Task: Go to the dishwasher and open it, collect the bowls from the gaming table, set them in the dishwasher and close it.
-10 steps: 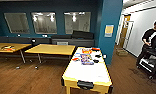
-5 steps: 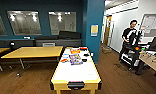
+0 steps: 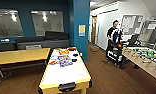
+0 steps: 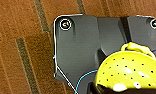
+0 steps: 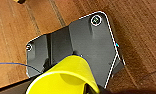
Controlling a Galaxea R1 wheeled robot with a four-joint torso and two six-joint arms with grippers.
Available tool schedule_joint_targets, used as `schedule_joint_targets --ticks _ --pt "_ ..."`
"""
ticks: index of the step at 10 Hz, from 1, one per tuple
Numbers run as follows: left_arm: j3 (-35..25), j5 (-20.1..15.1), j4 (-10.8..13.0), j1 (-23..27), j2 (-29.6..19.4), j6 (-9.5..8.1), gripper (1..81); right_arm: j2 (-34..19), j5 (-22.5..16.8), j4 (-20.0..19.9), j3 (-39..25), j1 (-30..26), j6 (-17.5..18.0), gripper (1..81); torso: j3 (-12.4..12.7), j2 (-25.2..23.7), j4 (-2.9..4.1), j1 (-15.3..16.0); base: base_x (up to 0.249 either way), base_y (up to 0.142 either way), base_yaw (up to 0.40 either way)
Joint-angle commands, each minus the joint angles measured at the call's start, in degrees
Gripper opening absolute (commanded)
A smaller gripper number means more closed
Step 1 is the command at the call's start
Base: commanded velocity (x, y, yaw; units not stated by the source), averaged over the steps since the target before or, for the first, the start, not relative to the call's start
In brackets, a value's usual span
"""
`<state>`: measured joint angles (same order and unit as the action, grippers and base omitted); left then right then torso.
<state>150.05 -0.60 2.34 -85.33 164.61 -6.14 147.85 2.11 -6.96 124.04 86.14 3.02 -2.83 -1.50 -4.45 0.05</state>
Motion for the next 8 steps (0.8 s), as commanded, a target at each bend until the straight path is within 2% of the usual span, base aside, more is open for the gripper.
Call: schedule_joint_targets --ticks 1,8 --pt "0.07 -2.92 0.38 3.02 -0.77 0.17 1.0 -1.56 -3.08 0.46 -0.38 -2.94 -0.12 1.0 0.0 0.0 0.0 0.0 0.0 0.0 -0.382" --pt "1.73 -0.19 1.35 2.23 0.29 0.17 1.0 -0.77 -3.08 0.37 0.14 -2.77 -0.03 1.0 0.0 0.0 0.0 0.0 0.0 0.0 -0.383"
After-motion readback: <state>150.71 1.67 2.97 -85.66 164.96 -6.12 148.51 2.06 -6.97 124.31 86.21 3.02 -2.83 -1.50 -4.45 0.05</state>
